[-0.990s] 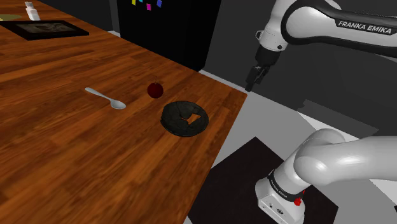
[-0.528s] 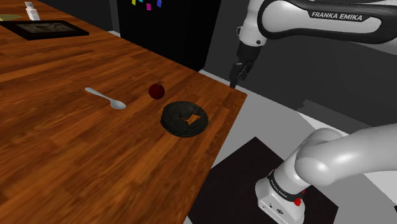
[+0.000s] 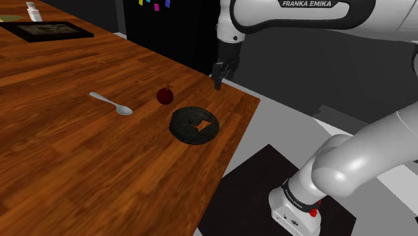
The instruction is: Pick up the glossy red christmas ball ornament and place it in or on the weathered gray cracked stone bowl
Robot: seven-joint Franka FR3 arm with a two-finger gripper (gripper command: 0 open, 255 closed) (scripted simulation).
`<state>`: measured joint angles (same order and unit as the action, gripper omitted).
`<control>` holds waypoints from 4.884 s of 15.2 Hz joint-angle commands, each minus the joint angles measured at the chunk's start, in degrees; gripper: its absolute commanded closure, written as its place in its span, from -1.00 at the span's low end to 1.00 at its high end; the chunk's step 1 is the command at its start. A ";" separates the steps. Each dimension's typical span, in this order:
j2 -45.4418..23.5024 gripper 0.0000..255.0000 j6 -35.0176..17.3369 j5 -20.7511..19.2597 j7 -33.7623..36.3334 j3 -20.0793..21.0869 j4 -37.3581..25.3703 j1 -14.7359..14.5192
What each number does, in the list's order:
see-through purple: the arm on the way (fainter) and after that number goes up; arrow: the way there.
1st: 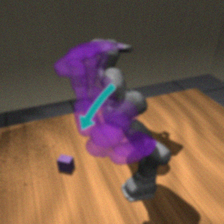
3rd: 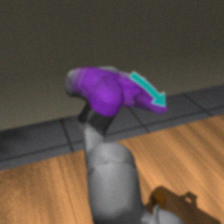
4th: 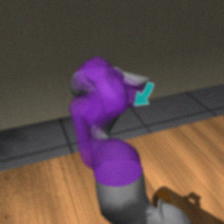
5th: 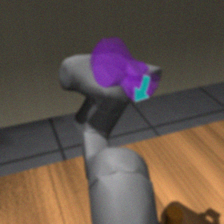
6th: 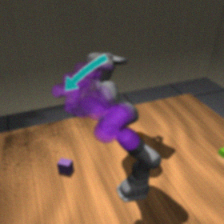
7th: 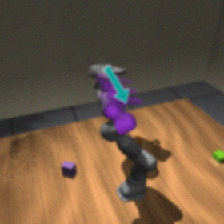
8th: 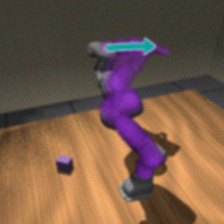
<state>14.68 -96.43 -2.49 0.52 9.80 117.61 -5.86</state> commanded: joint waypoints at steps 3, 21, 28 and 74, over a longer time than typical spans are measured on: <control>-9.89 -1.00 1.15 -1.58 3.01 2.75 -9.04 -1.40; -48.26 -1.00 15.56 -11.24 10.07 6.89 -53.81 -12.80; -46.26 -1.00 10.96 -10.88 10.37 6.98 -47.18 -11.67; -26.84 1.00 18.28 -5.52 12.51 10.21 -35.41 -10.55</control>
<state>-15.37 -76.87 -9.07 12.50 19.67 77.78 -16.73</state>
